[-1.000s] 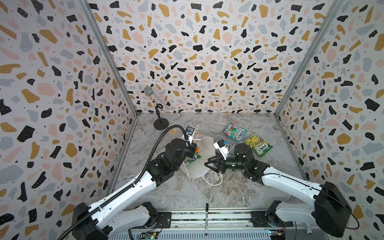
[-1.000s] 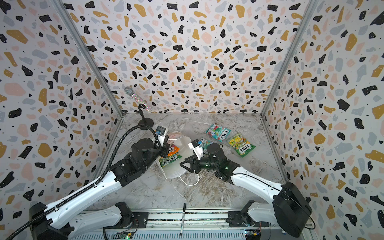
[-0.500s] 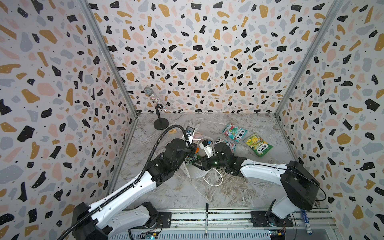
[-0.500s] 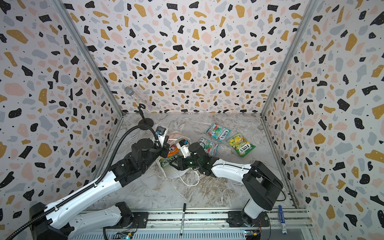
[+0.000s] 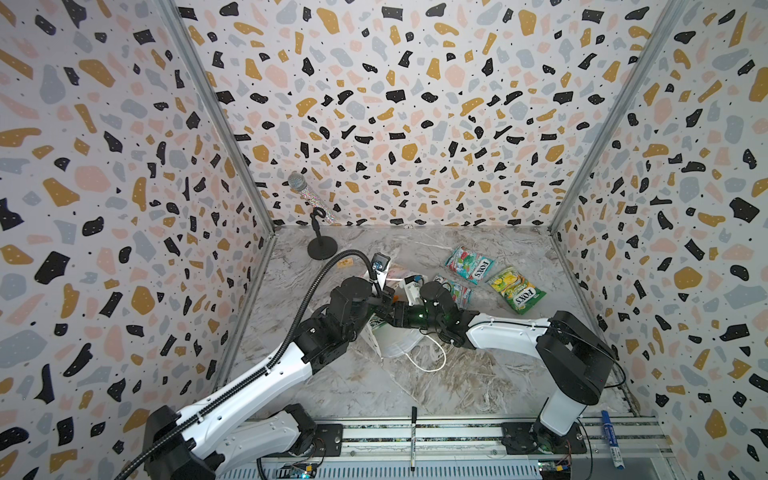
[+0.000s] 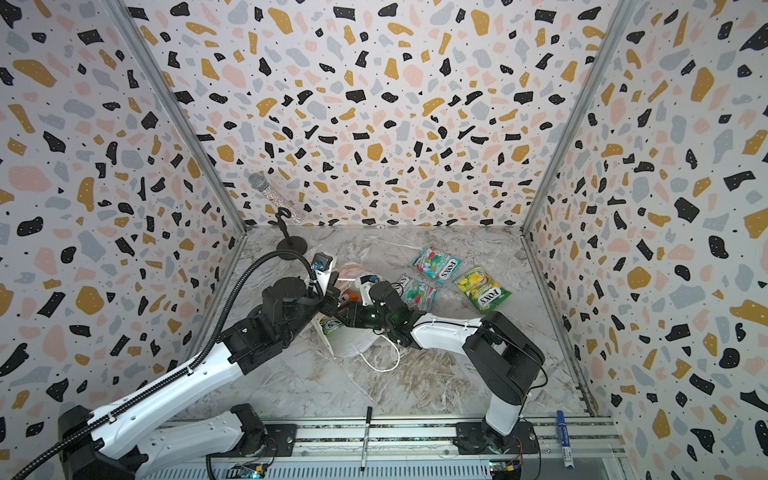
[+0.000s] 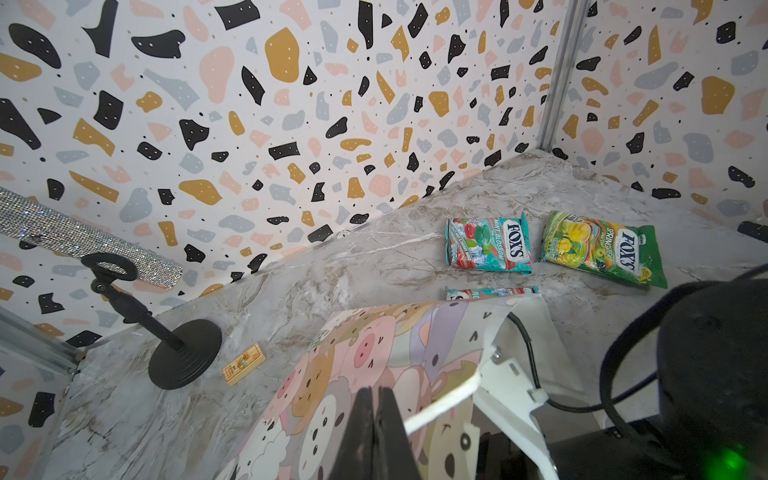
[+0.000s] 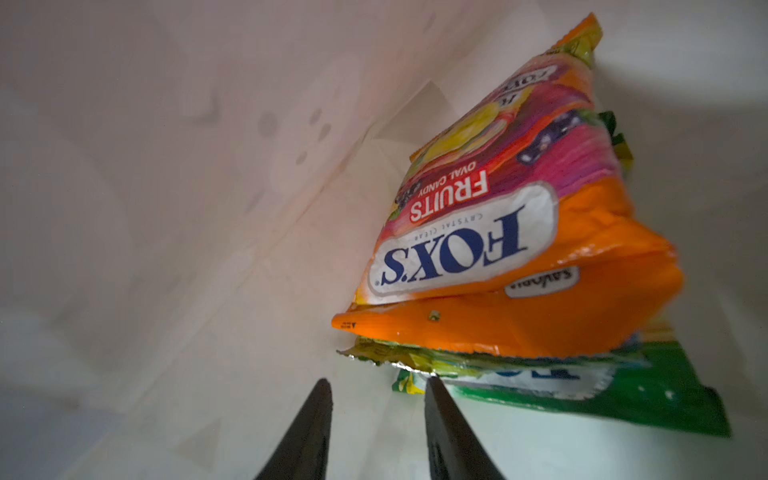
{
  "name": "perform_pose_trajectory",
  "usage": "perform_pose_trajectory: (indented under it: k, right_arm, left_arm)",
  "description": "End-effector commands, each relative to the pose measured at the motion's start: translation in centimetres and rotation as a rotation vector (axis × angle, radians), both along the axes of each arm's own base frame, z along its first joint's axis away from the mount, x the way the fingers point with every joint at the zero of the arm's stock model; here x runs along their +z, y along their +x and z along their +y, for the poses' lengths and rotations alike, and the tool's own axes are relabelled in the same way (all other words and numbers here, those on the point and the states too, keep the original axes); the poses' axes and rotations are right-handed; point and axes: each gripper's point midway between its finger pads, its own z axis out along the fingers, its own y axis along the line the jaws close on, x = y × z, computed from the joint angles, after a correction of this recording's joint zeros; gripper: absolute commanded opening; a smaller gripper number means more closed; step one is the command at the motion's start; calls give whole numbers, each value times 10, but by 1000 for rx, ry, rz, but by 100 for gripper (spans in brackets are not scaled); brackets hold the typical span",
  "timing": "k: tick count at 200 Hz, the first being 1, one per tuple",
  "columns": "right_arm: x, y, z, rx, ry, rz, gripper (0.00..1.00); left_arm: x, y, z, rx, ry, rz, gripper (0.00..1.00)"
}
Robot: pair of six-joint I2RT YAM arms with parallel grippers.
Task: Take the snacks out of the paper bag
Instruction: 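Close the right gripper on the orange Fox's Fruits packet in the bag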
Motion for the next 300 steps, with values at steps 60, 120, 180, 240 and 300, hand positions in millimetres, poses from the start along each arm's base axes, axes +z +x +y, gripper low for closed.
perform_pose_trajectory:
  k: [60,120,180,240,300]
  right_arm:
    - [7,22,5,-122,-9,23,45]
    - [-7,32,8,-157,-78,48,48]
    - [-7,33,4,-193,-96,33,54]
    - [-15,37,1,-232,-152,40,60]
    - [-27,52,12,-261,-176,55,57]
  left_arm:
    - [9,0,3,8,-21,-27,0]
    - [9,-1,3,5,-23,-28,0]
    - [10,-1,3,6,-26,-29,0]
    - [11,-2,4,5,-28,-33,0]
    - [12,-3,2,-6,-30,-32,0]
